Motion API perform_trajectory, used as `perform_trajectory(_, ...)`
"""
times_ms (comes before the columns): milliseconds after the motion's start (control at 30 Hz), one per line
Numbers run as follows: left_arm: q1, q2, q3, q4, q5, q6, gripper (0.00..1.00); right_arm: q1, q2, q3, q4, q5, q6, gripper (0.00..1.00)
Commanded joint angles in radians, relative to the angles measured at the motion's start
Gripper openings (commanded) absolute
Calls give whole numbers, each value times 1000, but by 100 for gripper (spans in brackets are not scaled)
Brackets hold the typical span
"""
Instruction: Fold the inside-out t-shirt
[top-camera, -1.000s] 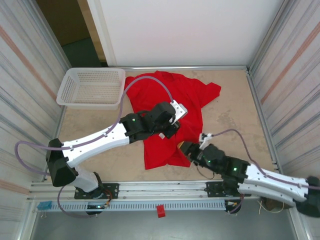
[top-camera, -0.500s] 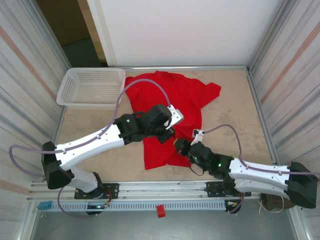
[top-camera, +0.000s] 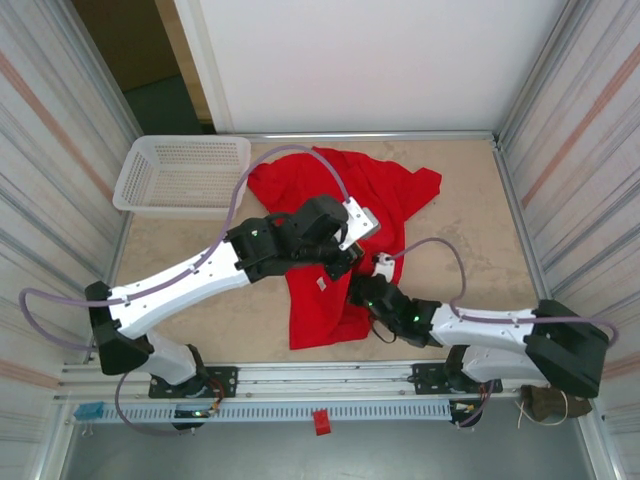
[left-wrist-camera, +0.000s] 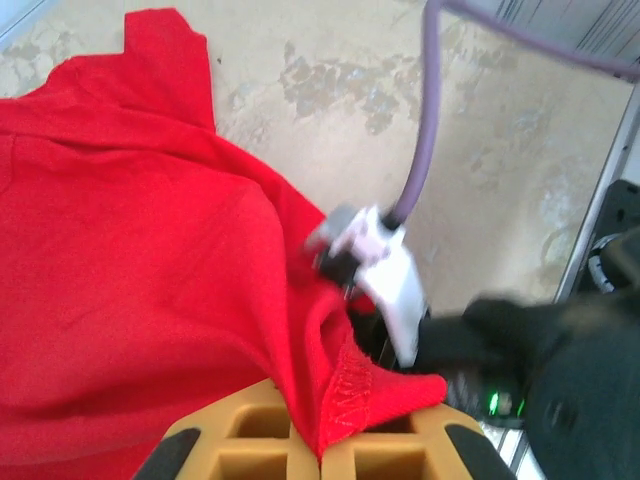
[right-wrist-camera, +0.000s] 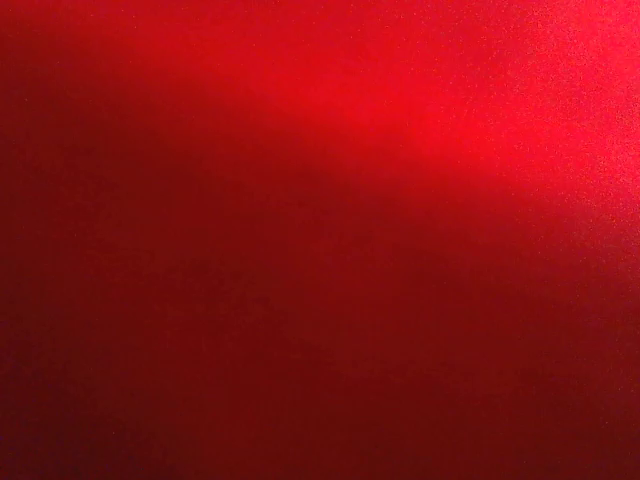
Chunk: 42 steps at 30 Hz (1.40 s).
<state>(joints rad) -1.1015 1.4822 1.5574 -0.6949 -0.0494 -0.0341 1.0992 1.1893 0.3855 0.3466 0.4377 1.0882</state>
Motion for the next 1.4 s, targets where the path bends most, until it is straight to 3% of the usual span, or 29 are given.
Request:
perform_trajectory(0, -8, 41, 93, -37, 26, -21, 0, 73, 83, 66, 95, 76, -72, 0)
perform_trajectory(167, -9, 75, 158, -71, 36, -17, 0, 122, 211, 99, 148, 108, -71, 0)
perform_trajectory(367, -9, 78, 187, -84, 44, -15, 0, 101, 295, 134, 133, 115, -31, 0)
perform_trajectory(533, -12, 45, 195, -67, 78, -37, 0, -29, 267, 38, 129, 119, 167, 0)
perform_trajectory(600, -12, 35, 197, -54, 95, -47, 0, -55, 240, 52, 121, 105, 141, 0)
perform_trajectory(733, -17, 35, 215, -48, 111, -47, 0, -6, 237, 159, 62, 106, 37, 0)
perform_trajectory(1167, -26, 66, 254, -57, 111, -46, 0, 128, 452, 370, 92, 169, -13, 0)
perform_trajectory(1367, -26, 33, 279, -61, 115, -48, 0, 79, 463, 336, 16, 260, 22, 0)
